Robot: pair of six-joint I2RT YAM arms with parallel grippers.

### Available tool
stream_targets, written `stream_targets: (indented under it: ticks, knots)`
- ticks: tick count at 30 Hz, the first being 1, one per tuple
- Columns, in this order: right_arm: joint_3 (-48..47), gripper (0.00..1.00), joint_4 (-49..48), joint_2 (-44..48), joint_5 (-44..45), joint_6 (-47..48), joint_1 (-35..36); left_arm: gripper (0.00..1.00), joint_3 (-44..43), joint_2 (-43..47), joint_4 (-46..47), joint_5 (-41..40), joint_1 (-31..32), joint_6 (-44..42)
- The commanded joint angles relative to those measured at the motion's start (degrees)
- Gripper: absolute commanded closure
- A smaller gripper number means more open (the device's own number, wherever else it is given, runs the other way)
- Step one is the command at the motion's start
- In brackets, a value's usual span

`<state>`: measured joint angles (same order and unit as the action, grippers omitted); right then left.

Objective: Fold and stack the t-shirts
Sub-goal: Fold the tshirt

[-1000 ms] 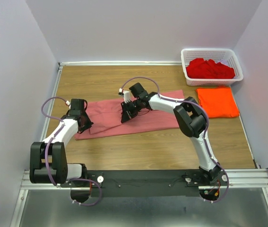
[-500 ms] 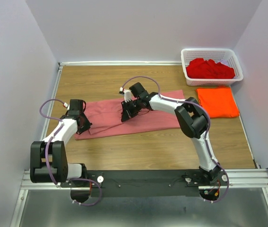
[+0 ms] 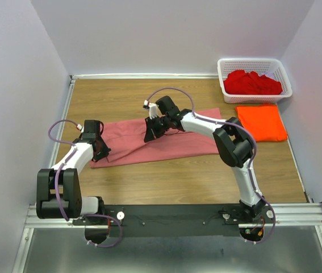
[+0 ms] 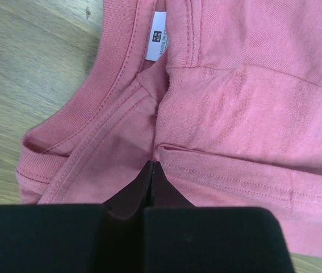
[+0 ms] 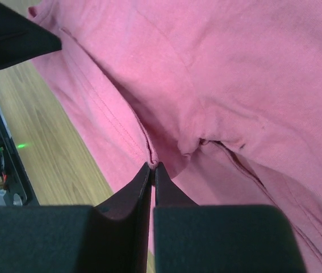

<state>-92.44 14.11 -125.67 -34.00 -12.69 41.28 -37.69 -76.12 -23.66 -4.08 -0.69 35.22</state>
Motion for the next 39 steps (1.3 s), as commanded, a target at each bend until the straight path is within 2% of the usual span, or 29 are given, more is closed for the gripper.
stream_targets:
  ticks: [1,5,7,9,10,12,13,16,18,21,25,34,39]
  knots:
    - [-0.11,0.89,-1.1,-1.86,4.2,-1.46,0.3,1.0,0.78,1.23,-0.33,-1.37,-0.37,0.81]
    - [0.51,0.88,-1.1,-1.43,7.54,-2.52,0.3,0.99,0.78,3.25,-0.07,-1.37,-0.37,0.72]
    - [0.6,0.82,-1.01,-0.81,8.51,-2.78,0.3,0.91,0.87,4.75,-0.16,-1.29,-0.45,0.81]
    - [0.6,0.76,-1.01,0.15,9.73,-3.13,0.3,0.82,0.87,5.54,-0.33,-1.02,-0.37,0.81]
    - [0.6,0.67,-1.01,0.42,10.0,-3.22,0.38,0.72,0.78,5.89,-0.6,-0.93,-0.37,0.81]
    - [0.95,0.59,-0.93,1.3,10.79,-3.48,0.3,0.62,0.34,6.94,-1.21,-1.02,-0.45,0.64]
    - [1.38,0.53,-0.93,2.78,12.19,-3.57,0.3,0.53,0.16,7.64,-1.65,-1.02,-0.45,0.38]
    - [3.84,0.46,-0.66,6.47,16.85,-3.66,0.3,0.36,-0.36,10.18,-3.06,-0.85,-0.37,0.02]
    - [7.17,0.44,-0.22,8.85,20.97,-3.66,-0.05,0.3,-1.06,11.69,-4.11,-1.02,-0.28,-0.24]
    - [12.0,0.42,1.18,13.07,24.76,-4.19,-1.72,0.28,-2.99,13.71,-4.99,-1.46,-0.19,-0.24]
    - [16.4,0.36,4.95,16.68,30.9,-4.63,-4.27,0.28,-5.28,11.79,-3.51,-1.2,0.51,-0.33]
    - [23.09,0.29,11.11,21.86,40.75,-4.63,-4.8,0.28,-12.13,-5.15,3.26,-1.81,2.71,-1.82]
    - [25.64,0.27,11.99,21.61,41.21,-3.84,-4.8,0.28,-16.35,-13.61,3.97,-4.36,2.71,-3.66]
